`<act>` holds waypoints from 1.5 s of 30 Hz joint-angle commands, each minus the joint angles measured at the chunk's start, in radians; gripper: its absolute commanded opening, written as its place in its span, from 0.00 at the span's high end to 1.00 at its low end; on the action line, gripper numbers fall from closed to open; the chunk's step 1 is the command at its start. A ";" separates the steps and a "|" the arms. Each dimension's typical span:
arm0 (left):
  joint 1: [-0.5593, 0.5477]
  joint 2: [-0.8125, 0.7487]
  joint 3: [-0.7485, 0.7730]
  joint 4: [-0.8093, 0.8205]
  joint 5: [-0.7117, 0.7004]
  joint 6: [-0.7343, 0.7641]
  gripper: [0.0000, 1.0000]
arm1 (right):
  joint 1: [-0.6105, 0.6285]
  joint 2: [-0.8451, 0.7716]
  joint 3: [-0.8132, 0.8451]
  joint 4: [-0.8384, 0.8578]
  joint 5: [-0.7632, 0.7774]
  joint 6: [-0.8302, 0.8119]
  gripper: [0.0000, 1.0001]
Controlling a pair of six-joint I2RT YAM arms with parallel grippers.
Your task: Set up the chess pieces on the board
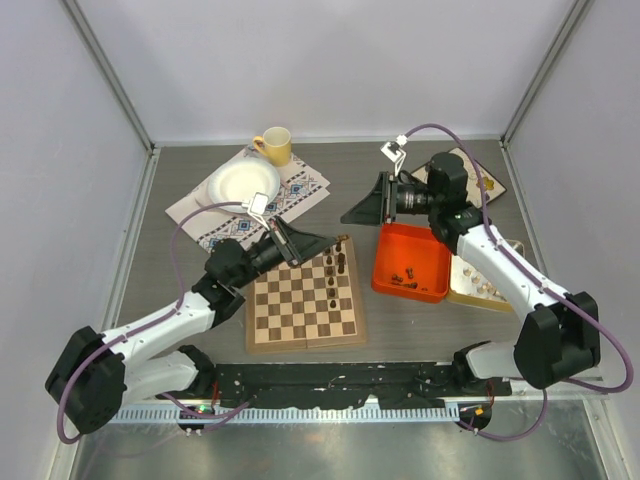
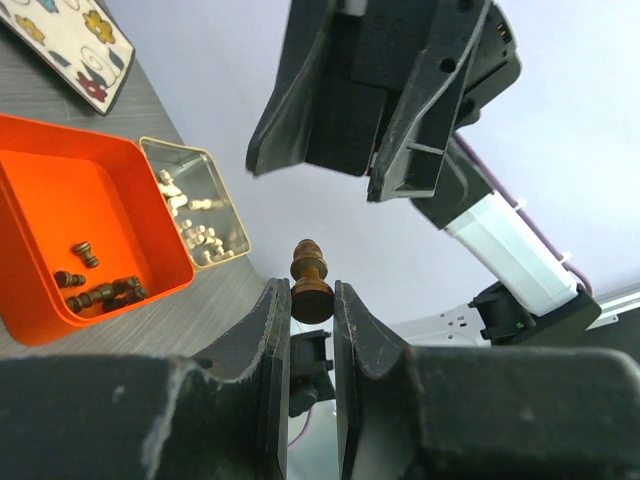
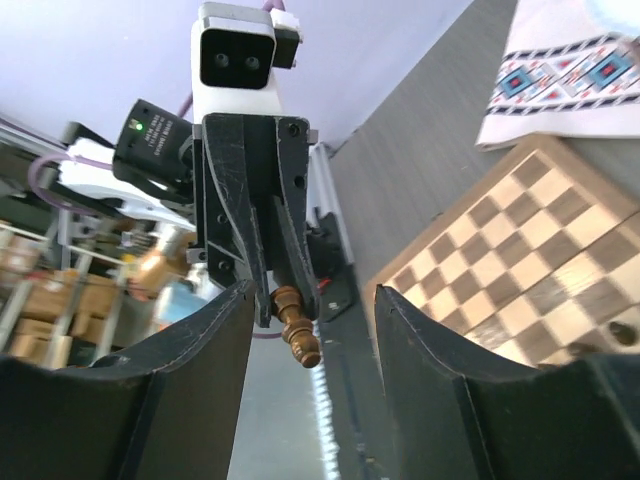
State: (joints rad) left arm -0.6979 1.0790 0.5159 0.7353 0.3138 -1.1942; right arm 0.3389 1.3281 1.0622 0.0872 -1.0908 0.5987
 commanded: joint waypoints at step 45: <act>0.078 -0.183 0.027 -0.248 -0.030 0.131 0.12 | 0.022 -0.072 -0.001 -0.169 0.081 -0.149 0.99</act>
State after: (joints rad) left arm -0.6704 1.0069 0.4923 0.6945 0.2409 -1.1870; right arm 0.3855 1.3167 0.9672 0.2165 -1.0893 0.8196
